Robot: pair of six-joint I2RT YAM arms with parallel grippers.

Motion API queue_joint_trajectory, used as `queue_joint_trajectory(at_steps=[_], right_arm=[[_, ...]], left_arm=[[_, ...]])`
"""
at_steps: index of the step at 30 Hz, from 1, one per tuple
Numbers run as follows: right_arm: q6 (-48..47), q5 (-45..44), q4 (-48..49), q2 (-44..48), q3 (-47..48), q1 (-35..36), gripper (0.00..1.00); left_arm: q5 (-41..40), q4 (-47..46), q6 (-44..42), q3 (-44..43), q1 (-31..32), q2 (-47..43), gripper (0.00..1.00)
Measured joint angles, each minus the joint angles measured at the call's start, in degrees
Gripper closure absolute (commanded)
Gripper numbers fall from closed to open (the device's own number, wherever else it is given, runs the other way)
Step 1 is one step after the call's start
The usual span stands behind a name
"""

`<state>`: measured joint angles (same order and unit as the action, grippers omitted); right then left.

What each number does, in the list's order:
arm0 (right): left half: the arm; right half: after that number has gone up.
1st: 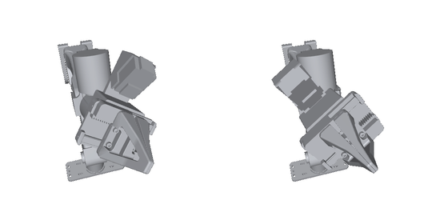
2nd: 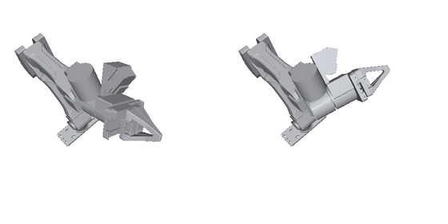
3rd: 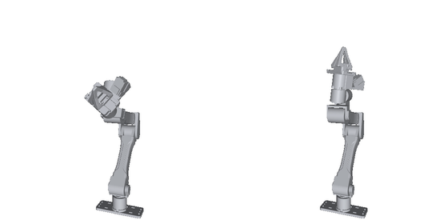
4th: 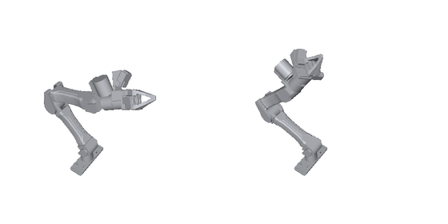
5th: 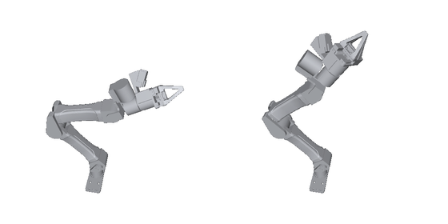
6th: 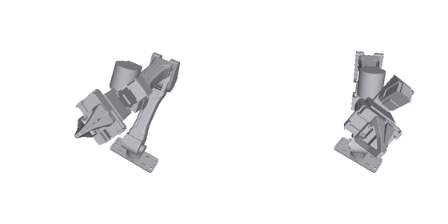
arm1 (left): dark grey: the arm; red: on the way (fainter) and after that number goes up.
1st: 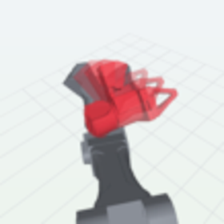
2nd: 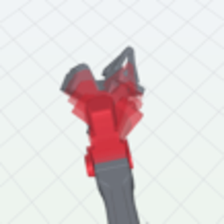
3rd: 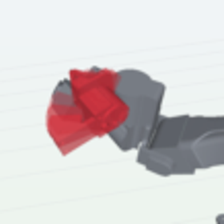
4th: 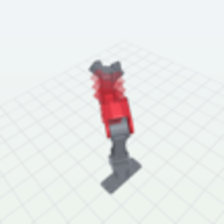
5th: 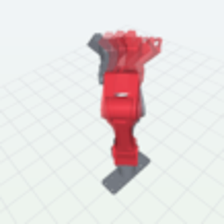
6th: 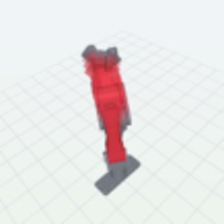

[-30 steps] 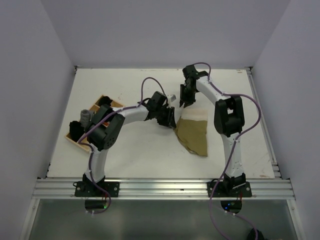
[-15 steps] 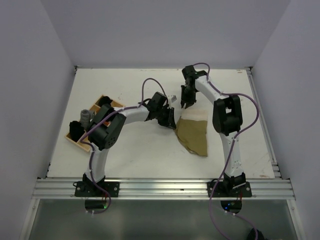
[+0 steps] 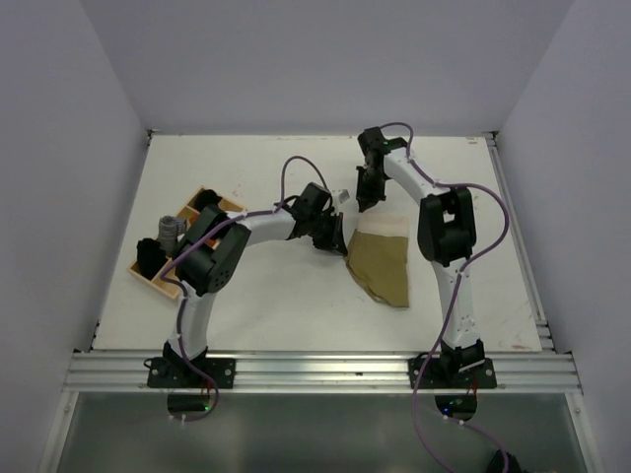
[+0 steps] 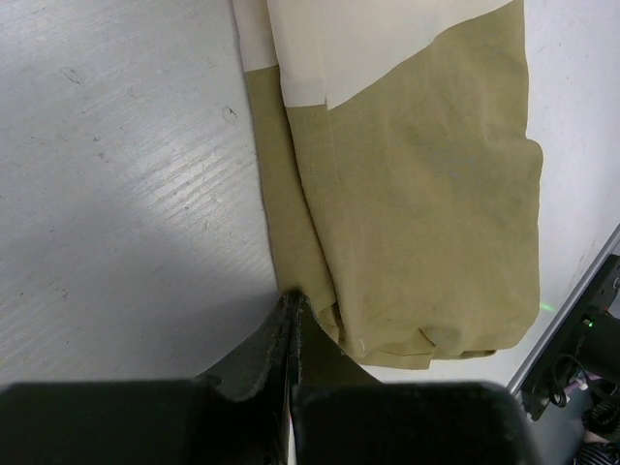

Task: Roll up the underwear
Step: Fold the underwear

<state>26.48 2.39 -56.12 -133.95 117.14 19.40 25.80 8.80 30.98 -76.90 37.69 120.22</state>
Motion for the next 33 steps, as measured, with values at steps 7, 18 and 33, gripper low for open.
queue_joint_trajectory(at_steps=[7, 18, 33], right_arm=[[1.2, -0.5, -0.7, -2.0, 3.5, -0.1, 1.00], [4.5, -0.4, -0.9, -2.7, 3.8, -0.7, 1.00], [8.6, 2.2, -0.9, -2.9, 4.1, -0.8, 0.69]], left_arm=[[0.5, -1.4, 0.2, 0.7, 0.0, 0.0, 1.00], [0.6, -2.3, 1.0, 1.2, 0.1, 0.0, 1.00], [-2.2, 0.3, 1.4, 1.2, 1.1, -1.9, 0.61]])
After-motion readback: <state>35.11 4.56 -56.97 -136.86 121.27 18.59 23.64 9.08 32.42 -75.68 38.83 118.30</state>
